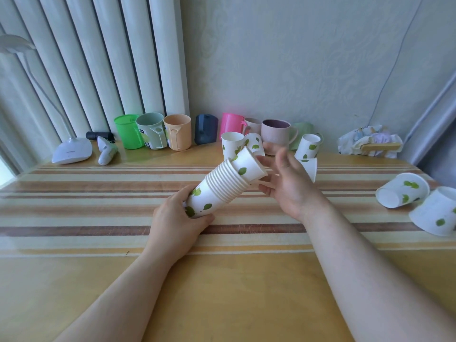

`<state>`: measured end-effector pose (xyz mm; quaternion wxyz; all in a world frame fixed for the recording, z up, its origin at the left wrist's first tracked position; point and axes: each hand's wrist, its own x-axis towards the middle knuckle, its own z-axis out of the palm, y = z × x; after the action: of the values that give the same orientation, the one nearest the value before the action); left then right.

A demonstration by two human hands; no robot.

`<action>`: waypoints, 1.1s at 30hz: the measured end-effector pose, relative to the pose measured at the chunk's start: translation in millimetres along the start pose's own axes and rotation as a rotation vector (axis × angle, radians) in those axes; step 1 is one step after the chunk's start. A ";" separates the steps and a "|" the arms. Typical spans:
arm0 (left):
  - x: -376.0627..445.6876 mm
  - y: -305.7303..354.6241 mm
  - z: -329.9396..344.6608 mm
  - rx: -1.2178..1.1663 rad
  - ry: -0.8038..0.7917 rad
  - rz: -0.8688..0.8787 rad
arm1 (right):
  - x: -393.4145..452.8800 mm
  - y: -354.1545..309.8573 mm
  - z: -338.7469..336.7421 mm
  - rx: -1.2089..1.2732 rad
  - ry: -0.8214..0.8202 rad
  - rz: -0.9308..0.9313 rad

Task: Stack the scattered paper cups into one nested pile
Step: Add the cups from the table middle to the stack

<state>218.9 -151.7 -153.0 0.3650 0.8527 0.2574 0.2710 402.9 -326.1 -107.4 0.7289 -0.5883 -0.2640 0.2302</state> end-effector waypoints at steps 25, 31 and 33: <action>-0.6 2.7 0.1 0.009 -0.032 0.034 | 11.7 28.0 -100.3 -0.884 0.424 -0.175; -0.5 1.7 -0.3 -0.001 -0.034 0.026 | 7.5 19.9 -88.3 -0.928 0.222 0.048; -0.3 1.5 -0.5 0.003 -0.031 0.030 | 10.3 15.5 -78.5 -0.716 0.251 0.029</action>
<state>218.7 -152.6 -151.6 0.3637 0.8610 0.2393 0.2630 461.8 -374.1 -134.6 0.5006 -0.8330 -0.2278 0.0599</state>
